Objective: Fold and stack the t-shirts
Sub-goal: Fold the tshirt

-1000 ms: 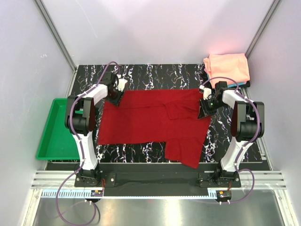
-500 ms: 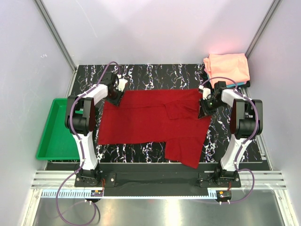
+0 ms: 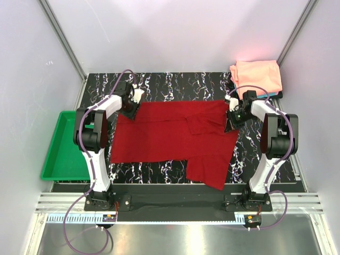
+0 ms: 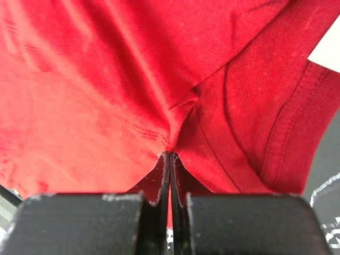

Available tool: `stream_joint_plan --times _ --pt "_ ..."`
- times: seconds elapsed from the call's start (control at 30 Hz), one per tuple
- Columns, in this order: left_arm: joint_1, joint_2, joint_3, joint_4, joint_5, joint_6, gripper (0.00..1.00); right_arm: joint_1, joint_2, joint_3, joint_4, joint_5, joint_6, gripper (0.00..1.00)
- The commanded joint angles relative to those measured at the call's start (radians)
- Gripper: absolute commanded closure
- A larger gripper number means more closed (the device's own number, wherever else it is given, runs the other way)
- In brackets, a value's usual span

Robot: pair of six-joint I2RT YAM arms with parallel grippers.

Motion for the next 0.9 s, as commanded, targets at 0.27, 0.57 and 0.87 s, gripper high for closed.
stream_joint_plan --times 0.27,0.57,0.87 --pt "-0.007 -0.055 -0.007 0.027 0.027 -0.011 0.6 0.032 -0.135 -0.042 -0.054 -0.012 -0.006 1.0" --pt "-0.007 -0.075 -0.017 0.032 0.029 -0.011 0.6 0.043 -0.182 -0.091 -0.076 -0.026 -0.006 1.0" --pt "-0.007 -0.087 -0.024 0.032 0.026 -0.007 0.6 0.046 -0.188 -0.082 -0.076 -0.028 0.004 0.76"
